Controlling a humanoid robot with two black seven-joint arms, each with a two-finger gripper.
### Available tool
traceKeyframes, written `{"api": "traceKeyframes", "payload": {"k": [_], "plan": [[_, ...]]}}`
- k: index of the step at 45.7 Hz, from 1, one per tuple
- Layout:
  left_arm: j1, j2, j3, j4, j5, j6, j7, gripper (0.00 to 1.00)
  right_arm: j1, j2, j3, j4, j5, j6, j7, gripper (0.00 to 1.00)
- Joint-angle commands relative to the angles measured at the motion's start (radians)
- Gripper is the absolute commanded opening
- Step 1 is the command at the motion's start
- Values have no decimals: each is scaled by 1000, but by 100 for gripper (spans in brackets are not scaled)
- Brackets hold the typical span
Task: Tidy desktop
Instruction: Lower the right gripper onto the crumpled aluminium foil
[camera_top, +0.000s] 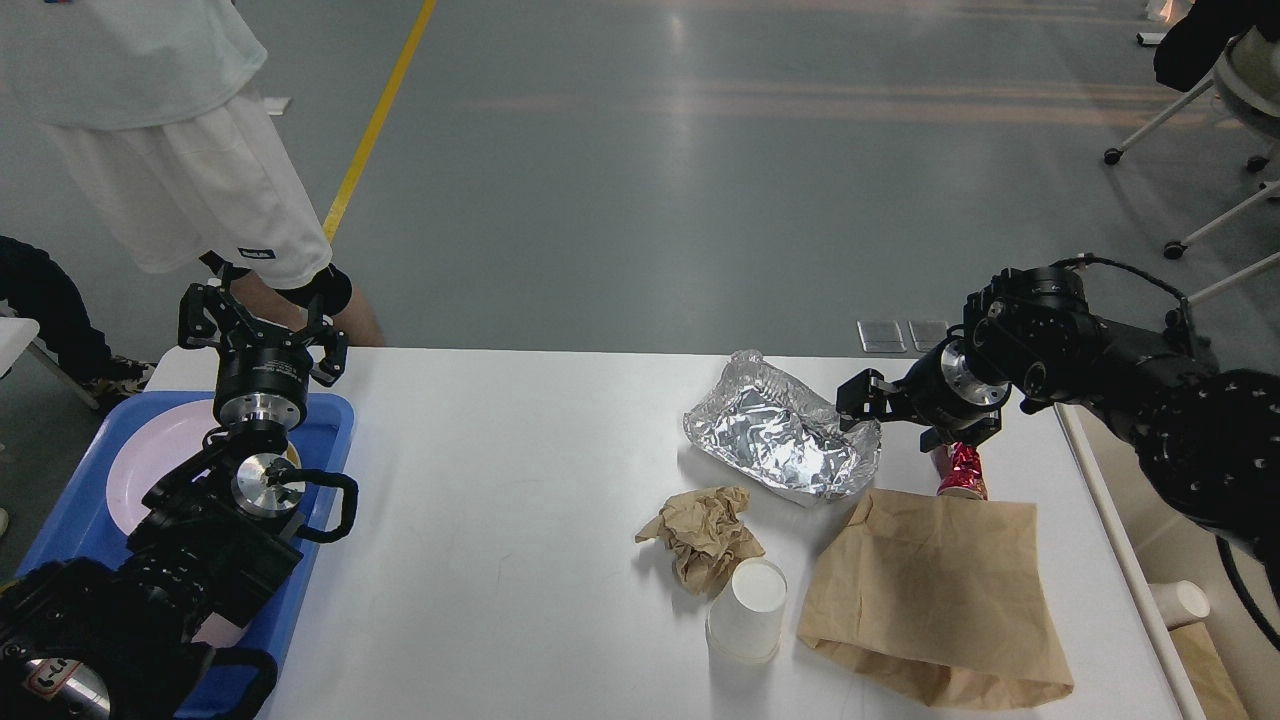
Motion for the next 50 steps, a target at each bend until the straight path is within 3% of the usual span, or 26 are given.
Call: {"api": "traceKeyframes", "payload": {"k": [1,16,33,39,44,50], "plan": [[0,0,0,0,0,0,0,96,-24,0,6,2,5,-62,2,100],[0,0,0,0,0,0,0,96,-156,37,8,20,6,-351,5,100],[0,0,0,0,0,0,0,96,-186,69,6,20,5,-447,6,98],[1,0,0,0,0,0,0,96,-194,83,-6,20,-5,-455,6,71],[0,0,0,0,0,0,0,96,-197,90,-11,22,-5,-455,6,56],[1,0,0,0,0,0,0,96,-225,107,-4,22,-2,-467,6,23]]}}
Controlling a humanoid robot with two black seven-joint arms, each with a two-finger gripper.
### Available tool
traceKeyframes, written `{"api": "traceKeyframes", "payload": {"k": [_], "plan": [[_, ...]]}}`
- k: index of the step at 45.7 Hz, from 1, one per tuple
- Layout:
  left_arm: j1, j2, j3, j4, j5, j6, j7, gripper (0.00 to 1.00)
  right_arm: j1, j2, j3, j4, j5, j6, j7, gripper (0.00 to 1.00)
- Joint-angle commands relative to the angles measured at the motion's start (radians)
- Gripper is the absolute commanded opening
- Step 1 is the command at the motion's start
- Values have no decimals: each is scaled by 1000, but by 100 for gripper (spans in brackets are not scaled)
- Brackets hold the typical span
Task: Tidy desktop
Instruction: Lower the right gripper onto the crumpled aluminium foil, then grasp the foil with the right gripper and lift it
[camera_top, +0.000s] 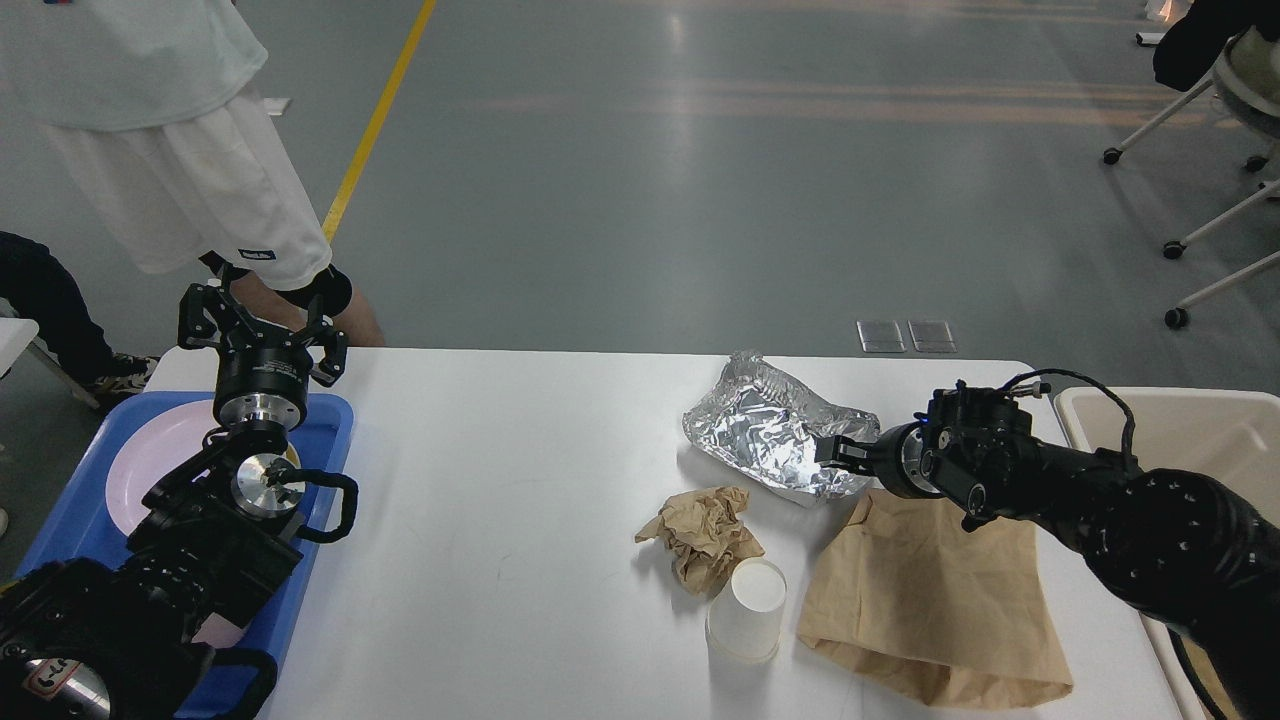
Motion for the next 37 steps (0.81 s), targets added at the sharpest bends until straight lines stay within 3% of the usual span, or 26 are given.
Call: {"api": "traceKeyframes", "payload": {"k": [1,8,21,37], "plan": [[-1,0,0,0,0,0,0,96,-24,11,9,0,3,-15,0,20],[1,0,0,0,0,0,0,96,-20,7,15,0,4,-32,1,0],[-1,0,0,0,0,0,0,96,63,0,72,11,12,-4,5,0],[-1,0,0,0,0,0,0,96,339,-215,118,206,14,261,6,0]]}}
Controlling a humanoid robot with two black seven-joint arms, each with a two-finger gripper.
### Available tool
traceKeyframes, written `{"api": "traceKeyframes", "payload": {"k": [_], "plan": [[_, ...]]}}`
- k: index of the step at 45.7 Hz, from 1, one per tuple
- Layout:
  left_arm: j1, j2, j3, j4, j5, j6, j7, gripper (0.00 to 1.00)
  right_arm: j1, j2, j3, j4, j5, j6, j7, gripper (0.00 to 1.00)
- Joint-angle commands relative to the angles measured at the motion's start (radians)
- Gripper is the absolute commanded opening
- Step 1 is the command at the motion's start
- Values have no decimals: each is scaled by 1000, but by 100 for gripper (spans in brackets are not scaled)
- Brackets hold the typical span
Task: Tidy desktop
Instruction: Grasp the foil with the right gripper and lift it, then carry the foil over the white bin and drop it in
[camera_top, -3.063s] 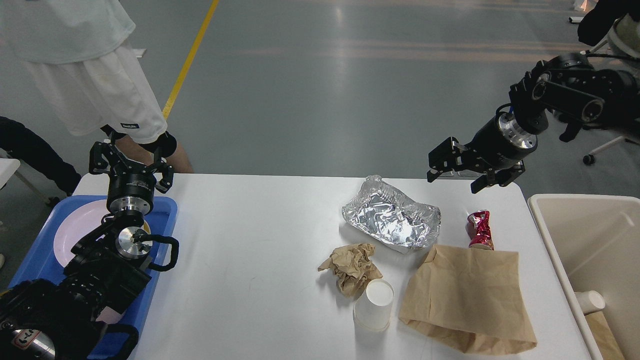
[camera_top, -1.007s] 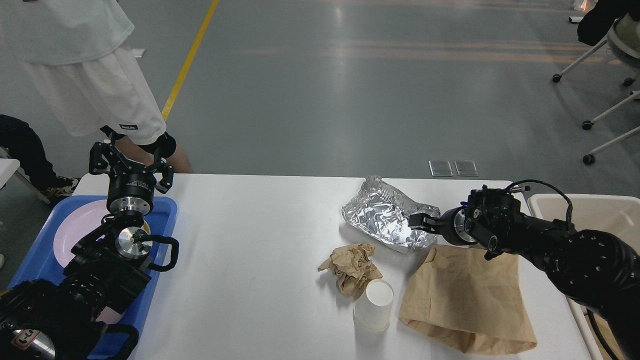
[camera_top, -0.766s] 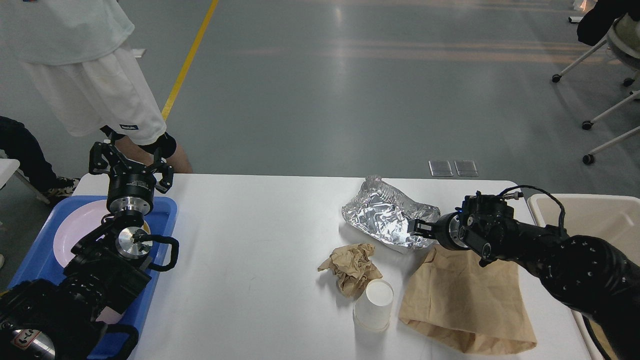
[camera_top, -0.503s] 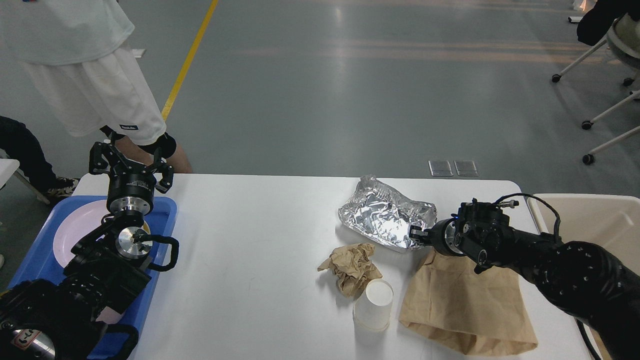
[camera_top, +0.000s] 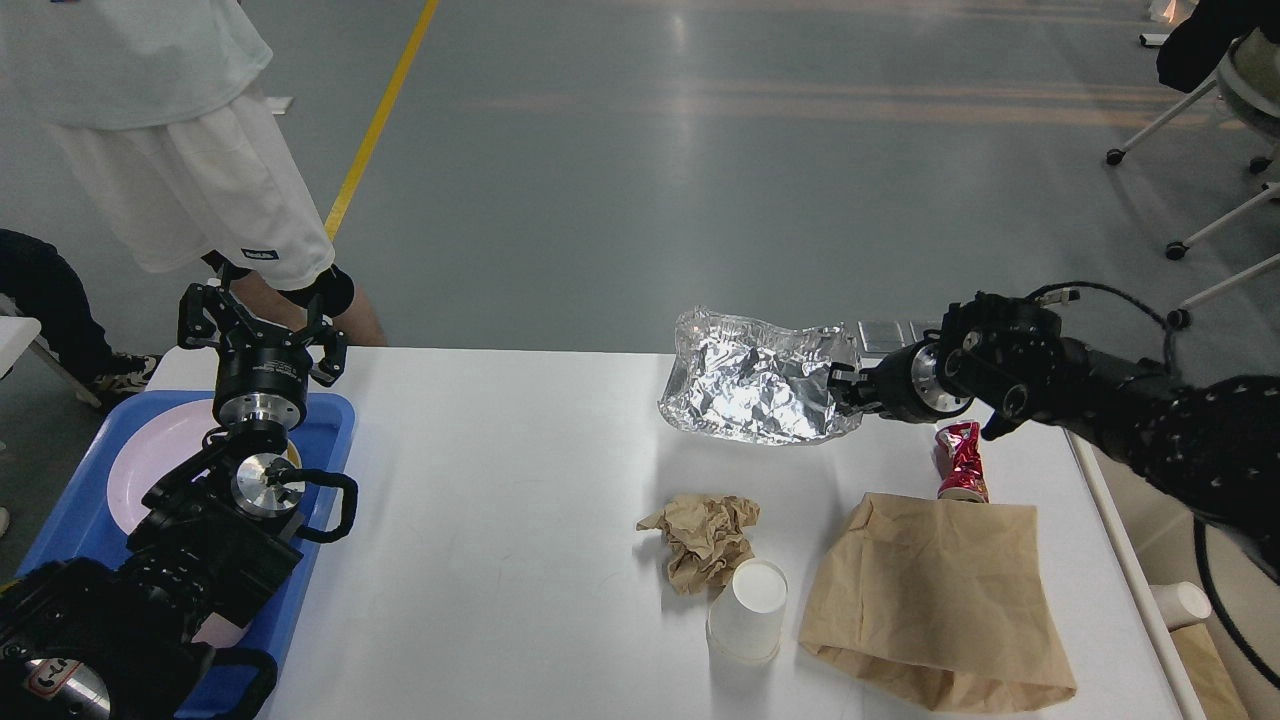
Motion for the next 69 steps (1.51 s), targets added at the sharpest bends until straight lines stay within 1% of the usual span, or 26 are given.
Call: {"api": "traceKeyframes", "payload": {"k": [1,5,10,16,21,23,28,36,40,45,46,52,53,54,55,59,60,69], "plan": [[0,0,0,0,0,0,0,96,116,-99,20,85,3,87,1,0],[1,0,0,0,0,0,0,96,192,-176,35,129,2,156,1,0],[0,0,0,0,0,0,0,96,263,-245,37,139,2,180,2,0],[0,0,0,0,0,0,0,96,332,-326,43,133,3,183,2,0],[0,0,0,0,0,0,0,96,306,-368,63,68,6,145,-3,0],[0,0,0,0,0,0,0,96,259,-372,66,7,8,115,-4,0],[0,0,0,0,0,0,0,96,69,-374,88,-131,14,24,-4,0],[0,0,0,0,0,0,0,96,-226,-395,204,-307,54,-168,-3,0],[0,0,2,0,0,0,0,96,-338,-409,258,-344,54,-229,-3,0],[0,0,0,0,0,0,0,96,-438,-417,267,-345,54,-246,-3,0],[0,0,0,0,0,0,0,96,-456,-417,267,-345,54,-251,-1,2],[0,0,0,0,0,0,0,96,-530,-412,269,-345,54,-281,-3,37],[1,0,0,0,0,0,0,96,-550,-412,270,-345,54,-294,-3,46],[1,0,0,0,0,0,0,96,-594,-408,270,-345,54,-321,-3,65],[0,0,0,0,0,0,0,96,-616,-405,270,-345,54,-335,-1,73],[0,0,0,0,0,0,0,96,-662,-380,270,-345,54,-373,-1,97],[1,0,0,0,0,0,0,96,-665,-372,270,-345,54,-375,-1,100],[0,0,0,0,0,0,0,96,-657,-359,266,-329,54,-369,-3,100]]}}
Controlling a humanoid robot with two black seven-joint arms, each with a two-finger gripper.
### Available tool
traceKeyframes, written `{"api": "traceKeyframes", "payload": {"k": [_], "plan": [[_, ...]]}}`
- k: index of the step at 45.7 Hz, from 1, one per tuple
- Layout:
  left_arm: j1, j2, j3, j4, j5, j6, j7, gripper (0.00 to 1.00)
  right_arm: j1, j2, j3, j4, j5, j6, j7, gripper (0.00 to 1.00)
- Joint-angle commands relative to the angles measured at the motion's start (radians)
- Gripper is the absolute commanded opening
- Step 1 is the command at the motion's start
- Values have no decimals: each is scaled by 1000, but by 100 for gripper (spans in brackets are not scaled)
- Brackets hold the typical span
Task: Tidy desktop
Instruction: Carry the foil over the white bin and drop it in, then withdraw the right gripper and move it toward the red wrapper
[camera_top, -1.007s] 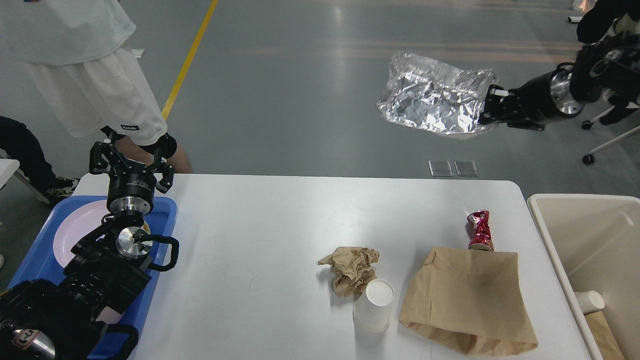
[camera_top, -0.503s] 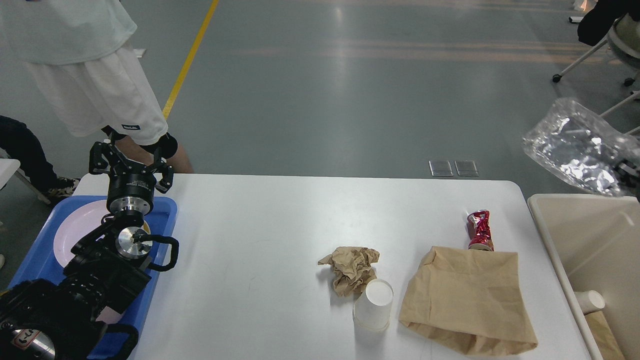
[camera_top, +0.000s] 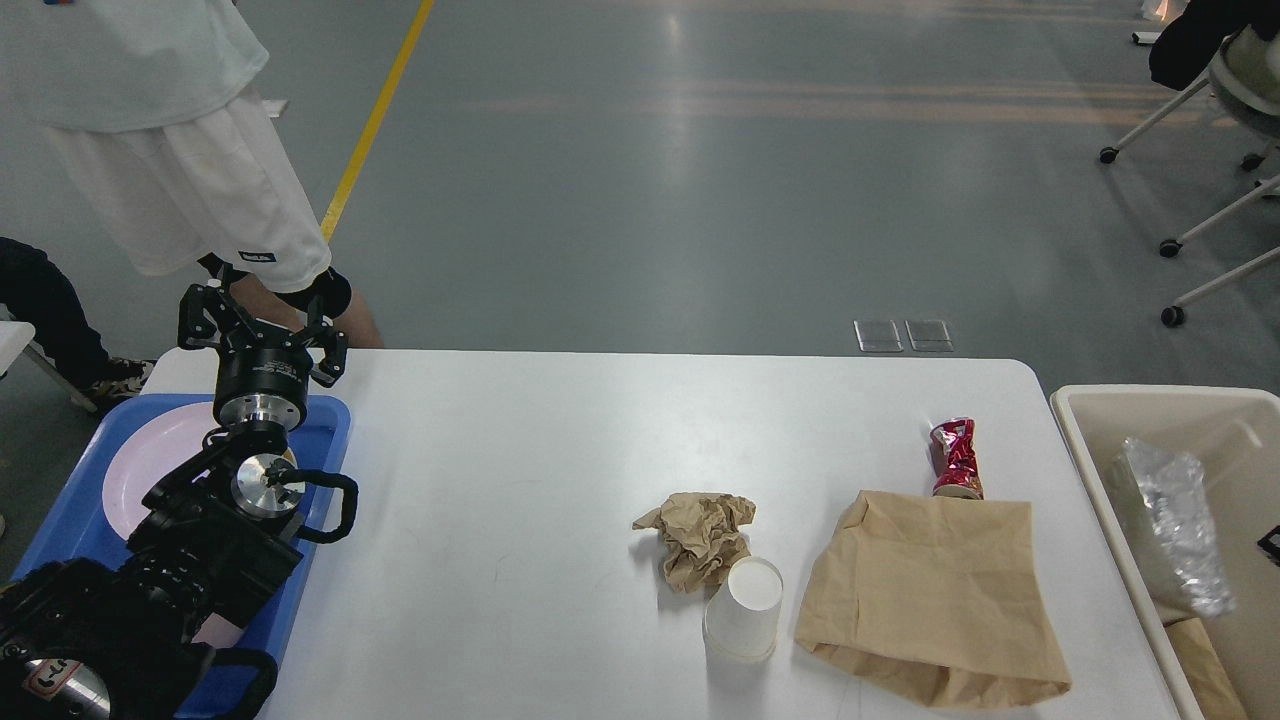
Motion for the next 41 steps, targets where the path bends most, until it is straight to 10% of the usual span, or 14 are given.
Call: {"api": "traceKeyframes", "payload": {"k": [1,24,41], "plan": [[0,0,0,0,0,0,0,96,17,3,-6,19,0,10,-1,100],[-1,0,0,0,0,0,0,96,716,107,-533,508,-3,59,-5,100],[0,0,0,0,0,0,0,96,1179,118,-572,789,-2,558,-5,100]]}}
